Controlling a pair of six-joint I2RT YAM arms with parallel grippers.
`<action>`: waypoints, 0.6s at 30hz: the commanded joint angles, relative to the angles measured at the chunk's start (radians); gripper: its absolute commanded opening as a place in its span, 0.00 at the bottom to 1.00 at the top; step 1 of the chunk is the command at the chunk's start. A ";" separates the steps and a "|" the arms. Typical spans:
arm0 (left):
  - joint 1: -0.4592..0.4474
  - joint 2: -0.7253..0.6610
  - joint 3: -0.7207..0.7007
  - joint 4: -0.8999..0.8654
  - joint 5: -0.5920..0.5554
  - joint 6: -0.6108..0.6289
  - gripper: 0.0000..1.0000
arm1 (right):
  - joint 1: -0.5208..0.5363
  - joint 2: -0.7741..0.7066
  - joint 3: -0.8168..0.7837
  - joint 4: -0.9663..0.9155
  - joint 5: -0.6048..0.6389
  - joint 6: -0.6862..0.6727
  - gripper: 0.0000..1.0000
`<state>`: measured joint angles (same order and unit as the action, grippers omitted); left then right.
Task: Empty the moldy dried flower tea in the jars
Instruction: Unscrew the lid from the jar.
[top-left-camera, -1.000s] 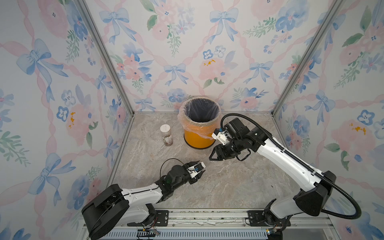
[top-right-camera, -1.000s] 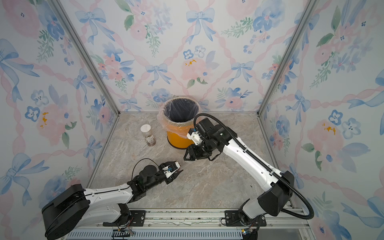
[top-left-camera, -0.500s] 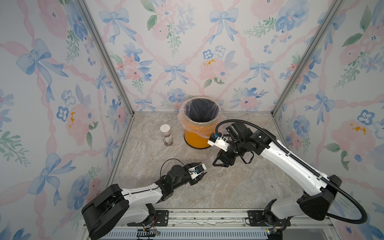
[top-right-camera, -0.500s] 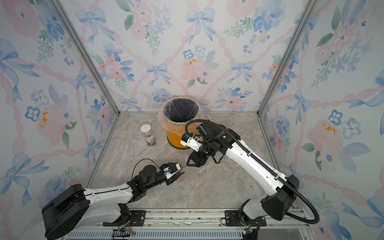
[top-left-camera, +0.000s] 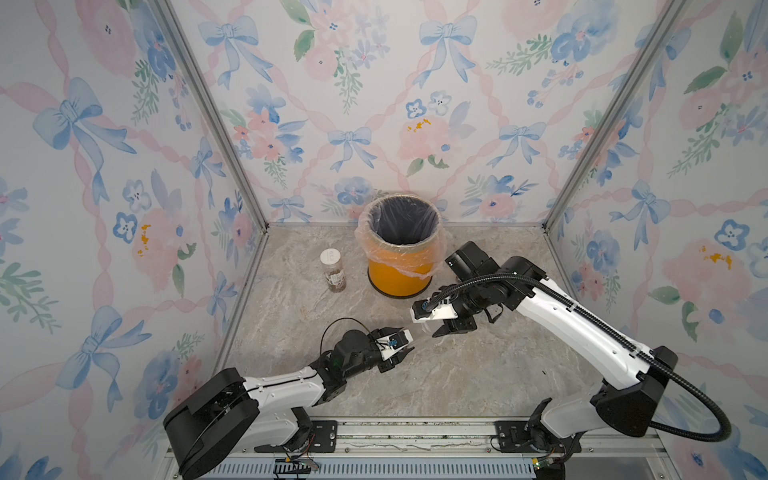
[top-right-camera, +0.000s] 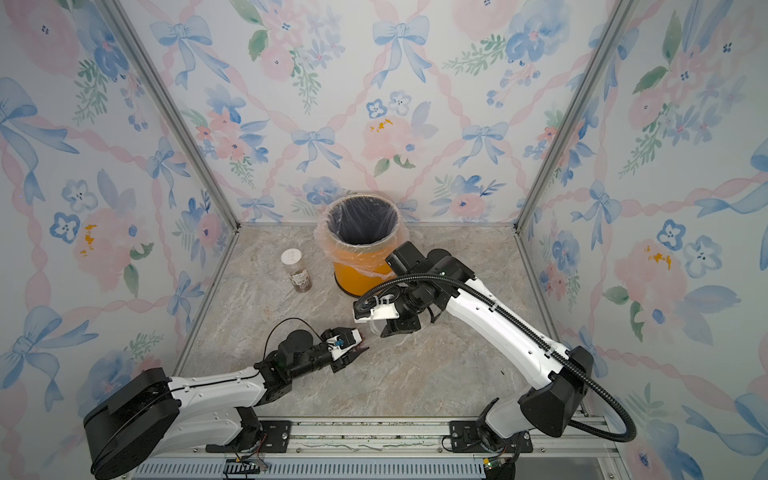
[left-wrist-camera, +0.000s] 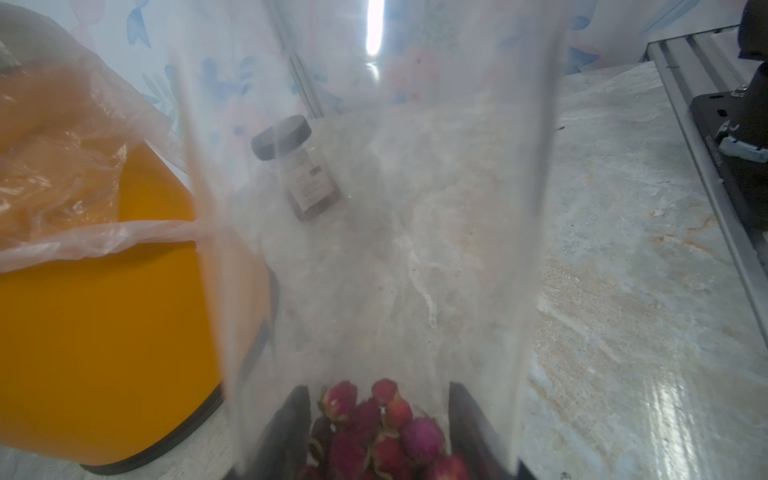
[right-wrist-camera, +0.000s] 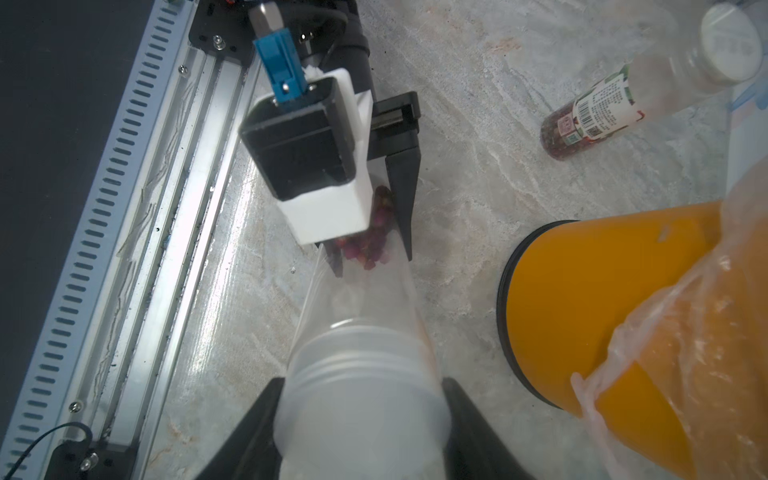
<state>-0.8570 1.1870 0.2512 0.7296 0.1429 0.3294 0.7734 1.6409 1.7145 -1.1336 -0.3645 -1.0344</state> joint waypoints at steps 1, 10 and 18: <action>-0.008 0.004 0.006 0.045 0.022 0.018 0.52 | 0.018 0.020 -0.003 0.060 -0.047 0.004 0.54; -0.008 0.010 0.015 0.045 -0.115 0.019 0.51 | -0.146 -0.180 -0.150 0.460 -0.243 1.010 0.99; -0.008 0.038 0.037 0.045 -0.147 0.021 0.51 | -0.164 -0.109 -0.064 0.146 -0.079 1.415 1.00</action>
<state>-0.8627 1.2129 0.2577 0.7391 0.0101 0.3382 0.6037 1.4754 1.6302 -0.8566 -0.5014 0.1547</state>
